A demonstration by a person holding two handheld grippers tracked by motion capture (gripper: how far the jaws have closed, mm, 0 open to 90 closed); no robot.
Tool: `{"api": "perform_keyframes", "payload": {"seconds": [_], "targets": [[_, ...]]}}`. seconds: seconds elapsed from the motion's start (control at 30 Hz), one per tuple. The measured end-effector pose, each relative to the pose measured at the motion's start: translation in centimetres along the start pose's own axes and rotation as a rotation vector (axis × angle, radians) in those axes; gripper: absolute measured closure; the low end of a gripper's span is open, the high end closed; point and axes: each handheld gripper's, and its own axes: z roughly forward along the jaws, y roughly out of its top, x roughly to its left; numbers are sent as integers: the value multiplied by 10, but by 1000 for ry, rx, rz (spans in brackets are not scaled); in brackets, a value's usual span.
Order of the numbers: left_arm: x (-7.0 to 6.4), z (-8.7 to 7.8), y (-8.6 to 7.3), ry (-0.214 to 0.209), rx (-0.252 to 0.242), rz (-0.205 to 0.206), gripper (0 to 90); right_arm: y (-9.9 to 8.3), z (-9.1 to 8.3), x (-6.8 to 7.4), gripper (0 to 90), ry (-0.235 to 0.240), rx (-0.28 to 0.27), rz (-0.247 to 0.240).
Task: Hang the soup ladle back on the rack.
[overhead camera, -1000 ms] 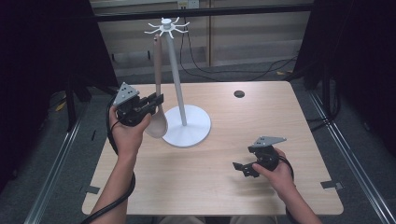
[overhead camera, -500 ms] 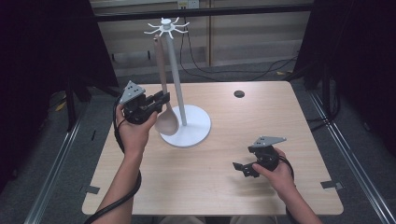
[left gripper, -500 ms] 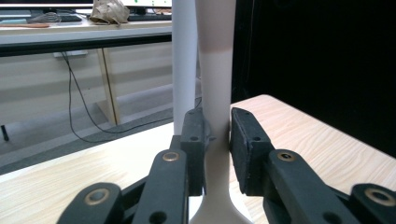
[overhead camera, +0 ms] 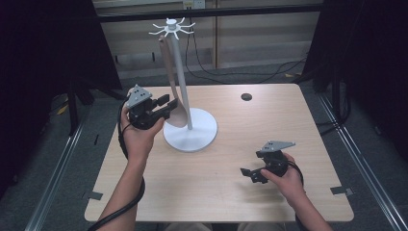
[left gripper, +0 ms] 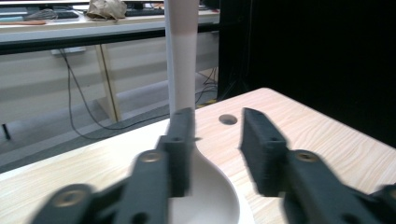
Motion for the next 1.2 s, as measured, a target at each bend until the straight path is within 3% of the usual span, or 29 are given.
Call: {"api": "perform_keyframes", "payload": {"seconds": [0.13, 0.37, 0.6, 0.83, 0.97, 1.2], "targets": [[1, -4, -9, 43, 35, 5, 298, -1, 0, 0, 57, 0, 3, 0], [5, -10, -25, 61, 89, -13, 140, -2, -2, 0, 57, -6, 3, -4], [5, -11, -42, 66, 128, -8, 93, -3, -2, 0, 57, -10, 8, 2], [4, -11, -60, 66, 148, -31, 75, -3, -2, 1, 57, -9, 9, 1], [4, -12, -69, 73, 171, -13, 74, -3, -2, 1, 57, -10, 11, -2], [2, -14, -86, 73, 190, -18, 71, -3, -1, 1, 58, -9, 14, -6]]}}
